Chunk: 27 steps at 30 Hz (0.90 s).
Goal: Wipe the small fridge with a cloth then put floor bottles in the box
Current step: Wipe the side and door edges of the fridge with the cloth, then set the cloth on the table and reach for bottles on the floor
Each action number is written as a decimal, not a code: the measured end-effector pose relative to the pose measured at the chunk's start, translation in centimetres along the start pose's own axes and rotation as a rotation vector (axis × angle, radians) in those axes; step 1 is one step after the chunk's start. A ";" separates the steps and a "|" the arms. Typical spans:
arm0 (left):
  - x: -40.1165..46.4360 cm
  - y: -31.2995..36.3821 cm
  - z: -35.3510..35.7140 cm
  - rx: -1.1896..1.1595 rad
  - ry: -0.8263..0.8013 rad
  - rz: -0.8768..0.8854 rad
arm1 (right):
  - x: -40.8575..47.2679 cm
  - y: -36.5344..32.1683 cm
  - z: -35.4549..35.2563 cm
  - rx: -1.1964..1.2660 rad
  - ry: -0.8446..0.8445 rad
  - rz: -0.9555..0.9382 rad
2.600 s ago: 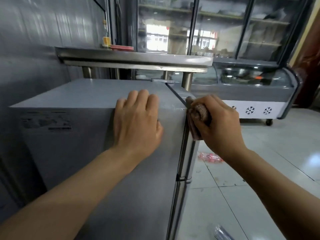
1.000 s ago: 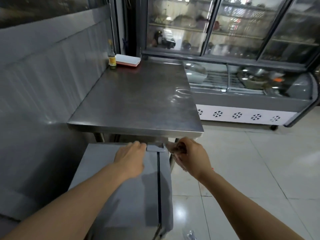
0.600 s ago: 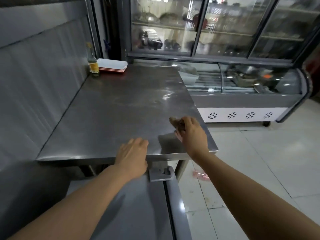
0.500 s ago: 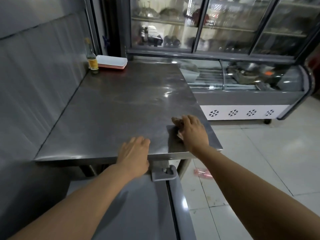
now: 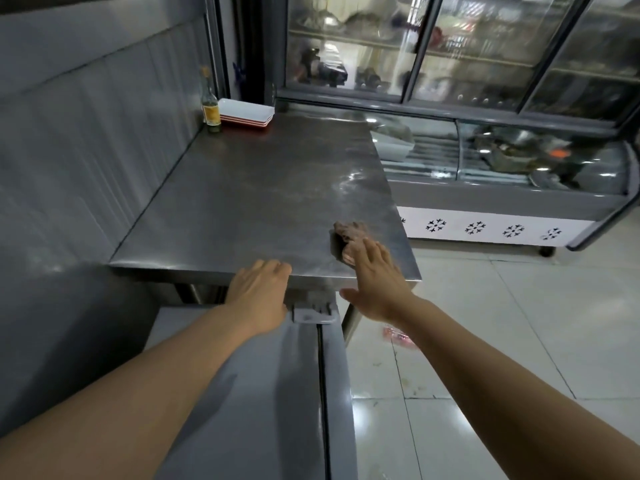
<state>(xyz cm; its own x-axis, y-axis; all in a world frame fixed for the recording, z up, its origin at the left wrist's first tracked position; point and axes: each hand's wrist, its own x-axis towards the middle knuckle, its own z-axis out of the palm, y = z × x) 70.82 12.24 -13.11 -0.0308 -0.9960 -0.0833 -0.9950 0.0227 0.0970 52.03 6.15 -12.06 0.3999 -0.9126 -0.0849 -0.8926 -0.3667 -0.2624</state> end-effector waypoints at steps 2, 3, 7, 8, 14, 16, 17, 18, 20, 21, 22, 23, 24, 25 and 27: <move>-2.6 1.2 -0.7 0.015 -0.002 -0.032 | -2.5 -0.4 -0.2 -0.015 -0.016 -0.043; -4.0 1.8 -1.0 0.021 0.002 -0.051 | -3.8 -0.5 -0.3 -0.012 -0.025 -0.061; -10.7 4.4 -1.5 -0.021 -0.018 -0.133 | -9.5 -1.5 0.1 -0.017 -0.088 -0.146; -12.5 5.0 -1.2 -0.037 -0.027 -0.157 | -10.9 -1.8 0.3 -0.027 -0.101 -0.169; -21.7 6.4 1.5 -0.081 -0.090 -0.280 | -18.7 -3.8 3.2 -0.039 -0.223 -0.261; -24.2 6.3 2.7 -0.089 -0.119 -0.306 | -20.8 -4.5 4.5 -0.053 -0.267 -0.277; -25.5 6.2 3.4 -0.092 -0.137 -0.320 | -21.7 -4.9 5.3 -0.061 -0.289 -0.286; -26.6 6.0 4.1 -0.096 -0.154 -0.332 | -22.6 -5.3 6.1 -0.066 -0.310 -0.293; -28.9 5.4 5.6 -0.107 -0.183 -0.349 | -24.3 -6.1 7.9 -0.069 -0.346 -0.304; -29.9 5.1 6.5 -0.112 -0.193 -0.355 | -25.1 -6.6 8.9 -0.071 -0.355 -0.311; -30.9 4.7 7.3 -0.113 -0.203 -0.363 | -25.8 -7.1 10.0 -0.072 -0.358 -0.320; -31.9 4.2 8.3 -0.113 -0.215 -0.374 | -26.5 -7.6 11.2 -0.072 -0.360 -0.328; -33.0 3.7 9.4 -0.111 -0.230 -0.383 | -27.2 -8.1 12.6 -0.067 -0.365 -0.332; -34.0 3.2 10.6 -0.109 -0.249 -0.390 | -28.0 -8.6 14.0 -0.060 -0.374 -0.331; -35.9 1.9 13.2 -0.113 -0.285 -0.399 | -29.5 -9.6 17.2 -0.058 -0.394 -0.322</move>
<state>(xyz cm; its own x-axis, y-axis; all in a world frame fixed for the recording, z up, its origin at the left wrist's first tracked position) 68.82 49.22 -23.05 0.3096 -0.8619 -0.4015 -0.9187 -0.3801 0.1075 52.37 39.68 -23.61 0.6949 -0.6183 -0.3671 -0.7166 -0.6377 -0.2826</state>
